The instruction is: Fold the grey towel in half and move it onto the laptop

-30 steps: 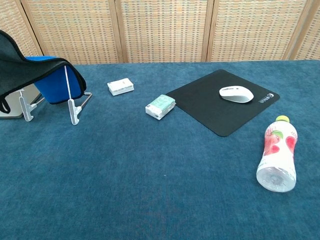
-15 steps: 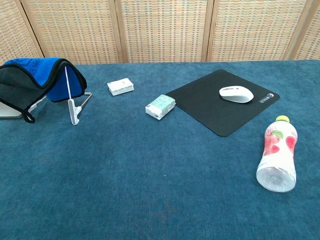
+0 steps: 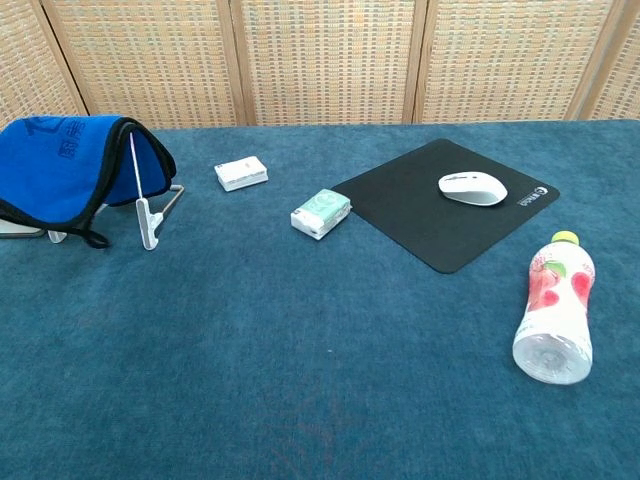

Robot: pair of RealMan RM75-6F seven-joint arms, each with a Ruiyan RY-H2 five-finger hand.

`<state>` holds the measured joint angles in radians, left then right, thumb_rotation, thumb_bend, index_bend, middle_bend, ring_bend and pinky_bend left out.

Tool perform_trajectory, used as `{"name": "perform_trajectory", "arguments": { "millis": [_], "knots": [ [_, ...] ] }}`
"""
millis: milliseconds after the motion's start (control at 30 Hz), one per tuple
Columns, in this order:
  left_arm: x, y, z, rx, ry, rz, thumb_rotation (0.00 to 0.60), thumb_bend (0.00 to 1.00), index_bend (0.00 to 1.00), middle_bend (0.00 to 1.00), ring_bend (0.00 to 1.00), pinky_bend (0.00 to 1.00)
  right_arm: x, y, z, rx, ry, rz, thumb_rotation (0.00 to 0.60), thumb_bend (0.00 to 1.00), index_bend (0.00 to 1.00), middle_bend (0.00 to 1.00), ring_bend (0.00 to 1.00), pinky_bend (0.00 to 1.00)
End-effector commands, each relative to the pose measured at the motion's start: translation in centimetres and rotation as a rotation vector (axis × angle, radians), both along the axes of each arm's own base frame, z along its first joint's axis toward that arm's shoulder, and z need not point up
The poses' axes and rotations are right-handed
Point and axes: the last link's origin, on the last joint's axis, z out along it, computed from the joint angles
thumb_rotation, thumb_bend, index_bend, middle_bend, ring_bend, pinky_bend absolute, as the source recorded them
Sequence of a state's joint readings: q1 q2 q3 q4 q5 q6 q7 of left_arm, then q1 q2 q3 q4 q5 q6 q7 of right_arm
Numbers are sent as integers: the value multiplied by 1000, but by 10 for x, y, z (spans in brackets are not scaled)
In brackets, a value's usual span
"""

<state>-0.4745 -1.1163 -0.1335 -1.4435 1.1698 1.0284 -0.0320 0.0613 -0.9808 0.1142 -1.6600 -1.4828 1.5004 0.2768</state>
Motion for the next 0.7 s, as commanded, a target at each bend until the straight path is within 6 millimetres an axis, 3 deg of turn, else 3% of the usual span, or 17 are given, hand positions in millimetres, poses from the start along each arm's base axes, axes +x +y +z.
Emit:
{"name": "perform_trajectory", "arguments": {
  "millis": [33, 167, 367, 567, 700],
  "knots": [
    [-8, -9, 5, -20, 48, 12, 600, 134, 0, 0, 0, 0, 0, 0, 0, 2, -1, 1, 600, 0, 0, 0, 0, 0],
    [-19, -31, 23, 21, 38, 25, 600, 131, 0, 0, 0, 0, 2, 1, 0, 3, -5, 8, 600, 0, 0, 0, 0, 0],
    [-14, -66, 46, 97, -22, -41, 600, 131, 0, 0, 0, 0, 4, 2, 0, 6, -7, 20, 600, 0, 0, 0, 0, 0],
    [-10, -102, 52, 118, 8, -25, 600, 131, 0, 0, 0, 0, 6, 3, 0, 5, -9, 33, 600, 0, 0, 0, 0, 0],
    [0, -146, 45, 197, 70, -3, 600, 131, 0, 0, 0, 0, 7, 5, -1, 4, 2, 39, 600, 0, 0, 0, 0, 0]
  ]
}}
